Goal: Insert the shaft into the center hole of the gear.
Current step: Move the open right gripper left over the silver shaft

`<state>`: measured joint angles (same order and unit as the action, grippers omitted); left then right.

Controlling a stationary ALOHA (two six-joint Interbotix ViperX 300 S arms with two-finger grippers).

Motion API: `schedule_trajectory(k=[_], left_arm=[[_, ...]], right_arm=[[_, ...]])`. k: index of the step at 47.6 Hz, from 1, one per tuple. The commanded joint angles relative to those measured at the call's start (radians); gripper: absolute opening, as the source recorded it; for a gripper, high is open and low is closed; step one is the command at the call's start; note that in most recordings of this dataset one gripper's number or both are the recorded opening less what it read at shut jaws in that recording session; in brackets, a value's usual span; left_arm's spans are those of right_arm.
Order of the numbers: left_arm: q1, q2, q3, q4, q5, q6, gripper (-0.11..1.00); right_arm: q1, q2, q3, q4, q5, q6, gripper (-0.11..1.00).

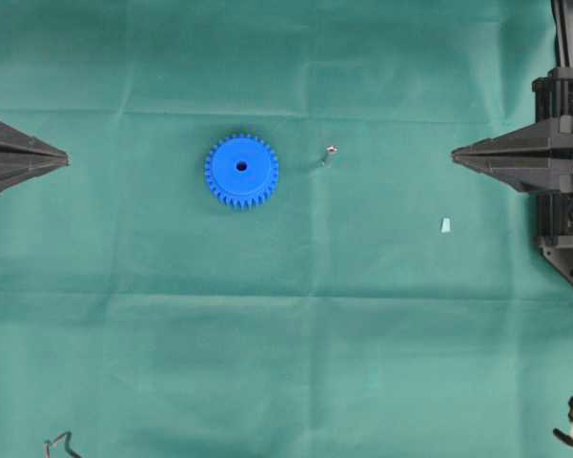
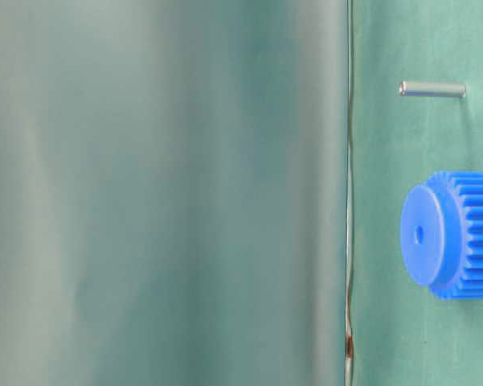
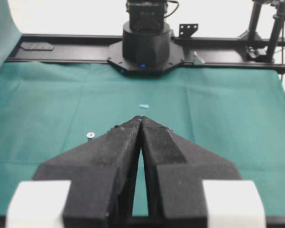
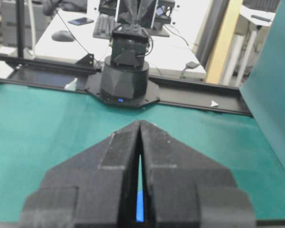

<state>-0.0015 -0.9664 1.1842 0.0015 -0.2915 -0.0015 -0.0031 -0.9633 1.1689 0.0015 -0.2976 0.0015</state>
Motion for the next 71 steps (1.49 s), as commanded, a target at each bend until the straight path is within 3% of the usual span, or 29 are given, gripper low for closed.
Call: schedule_trajectory(k=[1,10,22,30,35,45,47,52,61,71], left_arm=[[0.005,0.006,-0.043,0.012,0.015,-0.012,0.0],[0.005,0.003,-0.057,0.014,0.04,-0.012,0.0],[0.005,0.003,-0.057,0.014,0.057,-0.02,0.0],[0.005,0.003,-0.057,0.014,0.058,-0.021,0.0],[0.005,0.003,-0.057,0.014,0.058,-0.021,0.0],[0.005,0.003,-0.057,0.015,0.055,-0.021,0.0],[0.005,0.003,-0.057,0.015,0.054,-0.02,0.0],[0.005,0.003,-0.057,0.015,0.054,-0.02,0.0],[0.005,0.003,-0.057,0.015,0.054,-0.02,0.0],[0.005,0.003,-0.057,0.015,0.055,-0.02,0.0]], right_arm=[[-0.008,0.006,-0.009,0.0,0.006,-0.014,0.03],[-0.057,0.029,-0.034,0.002,0.081,-0.008,0.03],[-0.089,0.055,-0.046,0.003,0.083,-0.008,0.03],[-0.124,0.107,-0.052,0.029,0.08,-0.003,0.05],[-0.135,0.158,-0.064,0.054,0.058,-0.003,0.25],[-0.14,0.281,-0.078,0.058,-0.005,-0.003,0.88],[-0.144,0.307,-0.081,0.061,-0.017,-0.003,0.93],[-0.156,0.391,-0.098,0.081,-0.04,-0.003,0.87],[-0.179,0.551,-0.118,0.092,-0.091,-0.003,0.88],[-0.195,0.703,-0.12,0.138,-0.183,-0.003,0.88]])
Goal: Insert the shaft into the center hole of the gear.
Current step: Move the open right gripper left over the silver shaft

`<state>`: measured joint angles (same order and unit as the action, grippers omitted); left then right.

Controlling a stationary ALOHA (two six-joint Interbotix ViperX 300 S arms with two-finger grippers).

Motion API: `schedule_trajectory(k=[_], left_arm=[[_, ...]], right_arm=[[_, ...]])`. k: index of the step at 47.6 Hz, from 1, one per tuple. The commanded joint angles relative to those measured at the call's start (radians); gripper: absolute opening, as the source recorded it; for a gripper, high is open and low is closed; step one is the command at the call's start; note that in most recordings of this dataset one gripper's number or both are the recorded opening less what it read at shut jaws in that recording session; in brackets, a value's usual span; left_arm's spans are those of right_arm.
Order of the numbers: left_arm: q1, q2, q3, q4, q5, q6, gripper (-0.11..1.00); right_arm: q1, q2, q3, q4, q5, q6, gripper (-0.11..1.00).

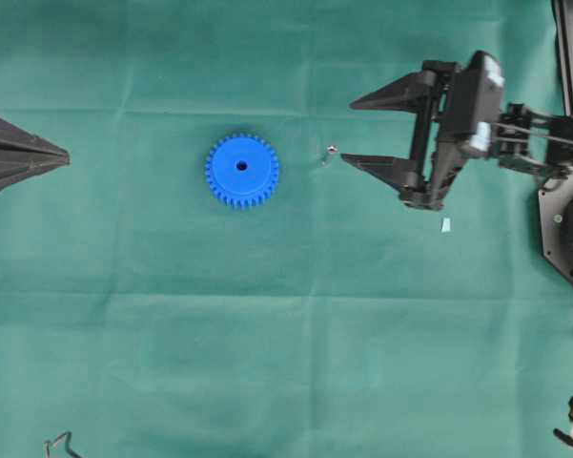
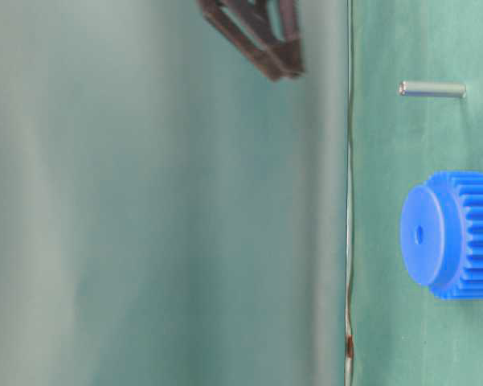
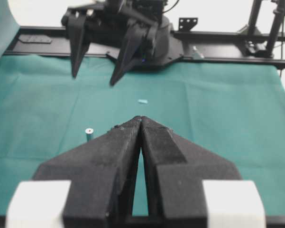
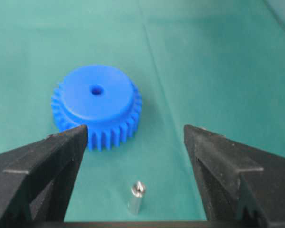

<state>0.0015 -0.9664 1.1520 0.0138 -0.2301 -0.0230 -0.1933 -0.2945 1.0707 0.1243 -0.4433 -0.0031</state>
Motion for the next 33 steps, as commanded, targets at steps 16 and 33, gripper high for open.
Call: schedule_trajectory(k=[16,33], left_arm=[[0.002,0.008,-0.023,0.005,-0.006,0.003,0.0],[0.002,0.008,-0.023,0.005,-0.005,0.003,0.0]], right_arm=[[-0.005,0.212,-0.029,0.072,-0.107,0.002,0.88],[-0.006,0.33,-0.038,0.106,-0.158,0.002,0.84]])
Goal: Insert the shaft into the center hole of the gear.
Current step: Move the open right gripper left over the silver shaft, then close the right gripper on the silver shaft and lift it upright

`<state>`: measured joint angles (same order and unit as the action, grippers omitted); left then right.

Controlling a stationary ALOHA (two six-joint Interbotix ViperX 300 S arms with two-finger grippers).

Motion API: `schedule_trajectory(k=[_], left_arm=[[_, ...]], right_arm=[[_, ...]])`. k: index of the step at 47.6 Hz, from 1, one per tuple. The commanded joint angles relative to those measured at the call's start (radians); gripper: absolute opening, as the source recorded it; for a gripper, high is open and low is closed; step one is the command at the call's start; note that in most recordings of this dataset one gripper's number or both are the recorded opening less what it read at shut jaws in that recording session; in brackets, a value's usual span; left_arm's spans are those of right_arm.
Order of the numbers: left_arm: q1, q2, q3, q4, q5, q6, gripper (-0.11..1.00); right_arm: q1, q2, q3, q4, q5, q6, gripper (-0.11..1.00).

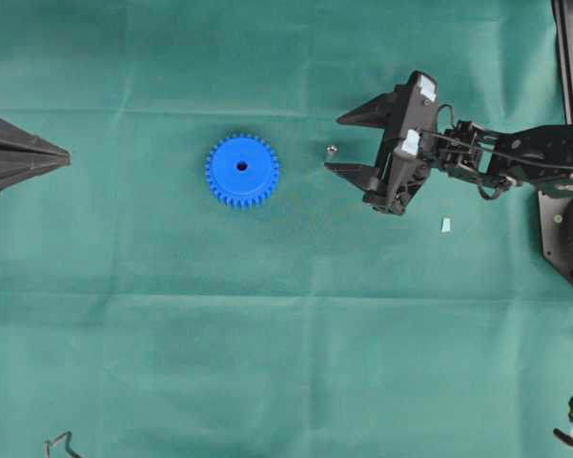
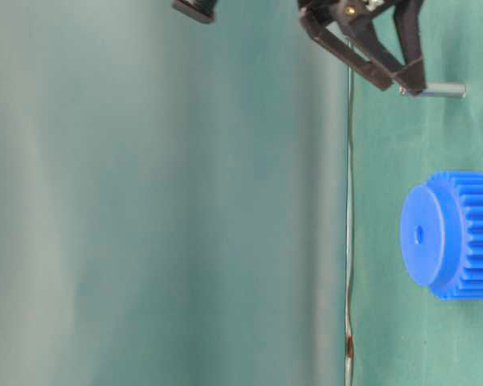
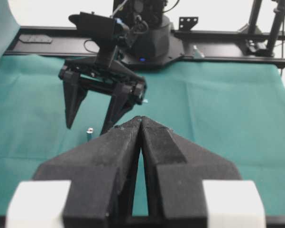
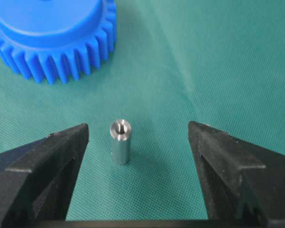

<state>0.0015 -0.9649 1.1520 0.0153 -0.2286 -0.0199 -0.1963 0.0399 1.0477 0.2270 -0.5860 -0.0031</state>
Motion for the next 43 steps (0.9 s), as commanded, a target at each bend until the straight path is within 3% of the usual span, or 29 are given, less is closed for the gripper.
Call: schedule_trajectory(k=[1,14,25,35,43], left_arm=[[0.002,0.006,-0.023,0.003,-0.006,0.0,0.0],[0.002,0.006,-0.023,0.003,-0.003,-0.002,0.0],[0.002,0.008,-0.023,0.003,0.005,-0.002,0.0],[0.002,0.006,-0.023,0.003,0.012,-0.003,0.0],[0.002,0.008,-0.023,0.003,0.012,-0.003,0.0]], right_arm=[[-0.003,-0.006,-0.014,0.005,-0.015,0.002,0.83],[0.014,-0.005,-0.012,-0.002,-0.011,-0.002,0.65],[0.035,-0.003,-0.011,-0.012,-0.009,-0.005,0.3],[0.037,-0.005,-0.014,-0.012,-0.008,-0.003,0.2],[0.035,-0.008,-0.012,-0.008,0.0,-0.003,0.2]])
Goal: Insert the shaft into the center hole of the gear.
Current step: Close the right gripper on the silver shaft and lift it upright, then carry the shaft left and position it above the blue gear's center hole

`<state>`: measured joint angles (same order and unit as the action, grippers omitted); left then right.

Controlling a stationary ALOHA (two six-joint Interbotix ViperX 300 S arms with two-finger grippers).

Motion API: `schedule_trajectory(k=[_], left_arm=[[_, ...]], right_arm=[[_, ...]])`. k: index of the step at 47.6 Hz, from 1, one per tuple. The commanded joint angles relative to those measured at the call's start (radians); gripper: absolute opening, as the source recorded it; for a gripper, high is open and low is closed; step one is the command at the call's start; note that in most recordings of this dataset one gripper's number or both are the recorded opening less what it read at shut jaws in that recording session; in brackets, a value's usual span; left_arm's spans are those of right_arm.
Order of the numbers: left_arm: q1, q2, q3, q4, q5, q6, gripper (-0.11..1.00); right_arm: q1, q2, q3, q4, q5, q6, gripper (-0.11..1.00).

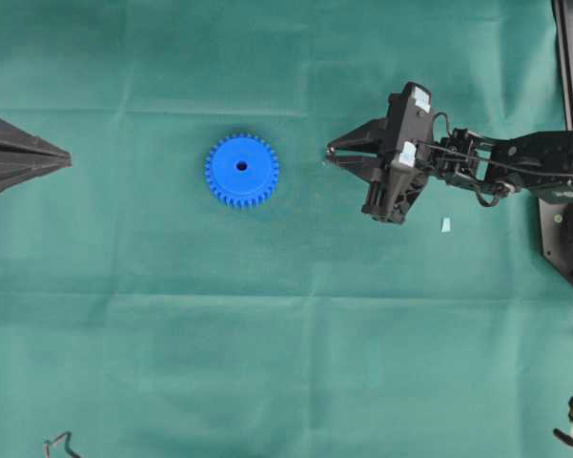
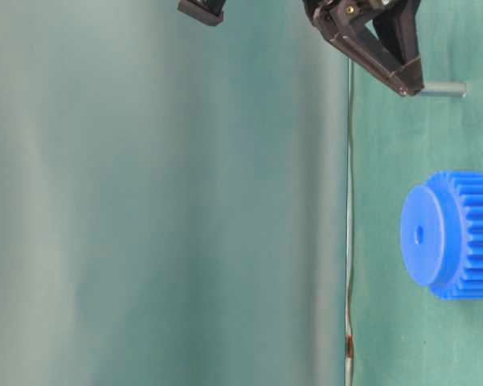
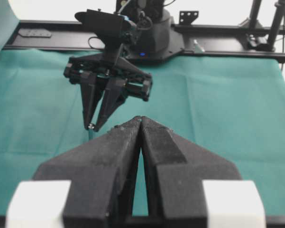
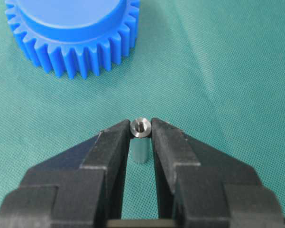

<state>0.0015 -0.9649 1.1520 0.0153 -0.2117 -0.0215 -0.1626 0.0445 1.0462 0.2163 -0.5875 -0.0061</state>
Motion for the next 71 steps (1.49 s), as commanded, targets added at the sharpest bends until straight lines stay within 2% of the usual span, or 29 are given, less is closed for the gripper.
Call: schedule_trajectory(k=[1,10,23,30,46,63,71], left_arm=[[0.002,0.006,-0.023,0.003,-0.005,-0.002,0.0],[0.002,0.006,-0.023,0.003,-0.005,-0.002,0.0],[0.002,0.006,-0.023,0.003,-0.005,-0.002,0.0],[0.002,0.008,-0.023,0.003,-0.005,-0.002,0.0],[0.002,0.006,-0.023,0.003,-0.005,-0.002,0.0],[0.002,0.006,-0.025,0.003,-0.005,-0.003,0.0],[0.002,0.008,-0.025,0.003,-0.005,-0.003,0.0]], right_arm=[[0.002,-0.014,-0.011,0.003,0.005,0.0,0.2],[0.002,-0.08,-0.02,0.003,0.071,-0.005,0.2],[-0.005,-0.281,-0.038,0.0,0.252,-0.034,0.2],[-0.005,-0.319,-0.048,0.0,0.299,-0.044,0.2],[-0.003,-0.259,-0.107,0.0,0.316,-0.046,0.2],[0.017,-0.083,-0.331,-0.025,0.387,-0.052,0.2],[0.02,-0.043,-0.391,-0.034,0.4,-0.052,0.2]])
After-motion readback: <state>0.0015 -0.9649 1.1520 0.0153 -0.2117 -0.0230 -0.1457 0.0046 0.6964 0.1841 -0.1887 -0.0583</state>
